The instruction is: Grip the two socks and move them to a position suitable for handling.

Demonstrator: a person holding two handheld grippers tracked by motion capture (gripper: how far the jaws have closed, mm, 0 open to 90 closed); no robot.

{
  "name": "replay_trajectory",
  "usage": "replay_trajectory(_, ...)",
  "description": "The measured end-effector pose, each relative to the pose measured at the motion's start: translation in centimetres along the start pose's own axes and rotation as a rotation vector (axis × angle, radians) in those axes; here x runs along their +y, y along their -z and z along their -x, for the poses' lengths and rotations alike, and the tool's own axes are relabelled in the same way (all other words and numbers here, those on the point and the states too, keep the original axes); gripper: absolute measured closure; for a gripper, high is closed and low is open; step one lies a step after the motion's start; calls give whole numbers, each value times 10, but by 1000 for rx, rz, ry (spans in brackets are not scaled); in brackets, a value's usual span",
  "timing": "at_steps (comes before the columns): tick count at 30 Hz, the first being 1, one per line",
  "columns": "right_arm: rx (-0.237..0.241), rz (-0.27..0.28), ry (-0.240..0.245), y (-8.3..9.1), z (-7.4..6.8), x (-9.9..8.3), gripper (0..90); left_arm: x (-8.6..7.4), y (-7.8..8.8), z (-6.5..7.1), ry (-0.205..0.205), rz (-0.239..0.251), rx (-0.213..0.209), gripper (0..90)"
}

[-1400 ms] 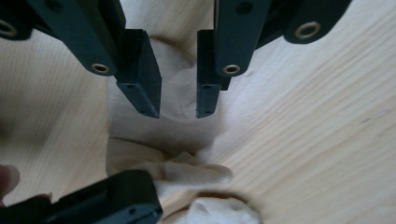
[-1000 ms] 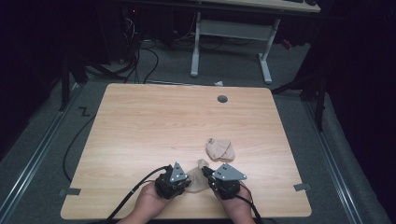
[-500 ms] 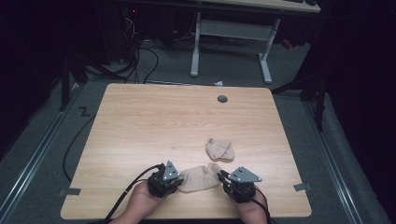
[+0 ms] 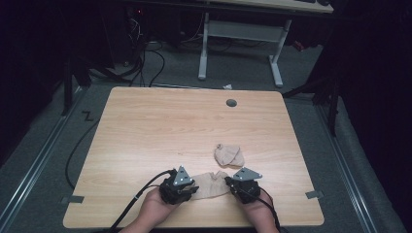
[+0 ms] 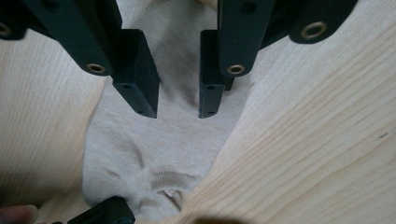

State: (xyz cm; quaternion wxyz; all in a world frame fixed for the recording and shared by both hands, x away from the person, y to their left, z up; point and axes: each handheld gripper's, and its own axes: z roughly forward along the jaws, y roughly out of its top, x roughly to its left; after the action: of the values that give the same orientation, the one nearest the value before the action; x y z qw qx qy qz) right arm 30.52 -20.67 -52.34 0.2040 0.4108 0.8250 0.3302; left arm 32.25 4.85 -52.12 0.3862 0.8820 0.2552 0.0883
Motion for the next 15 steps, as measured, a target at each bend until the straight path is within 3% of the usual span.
replay_trajectory(4,37,-5,17,1,-11,-3,875,-6,3,1,-31,-32,21,682)
replay_trajectory(11,101,-19,92,5,-36,-1,861,-23,26,1,-27,-69,19,682)
replay_trajectory(15,110,-12,108,2,-43,2,837,-23,34,-1,-15,-50,30,681)
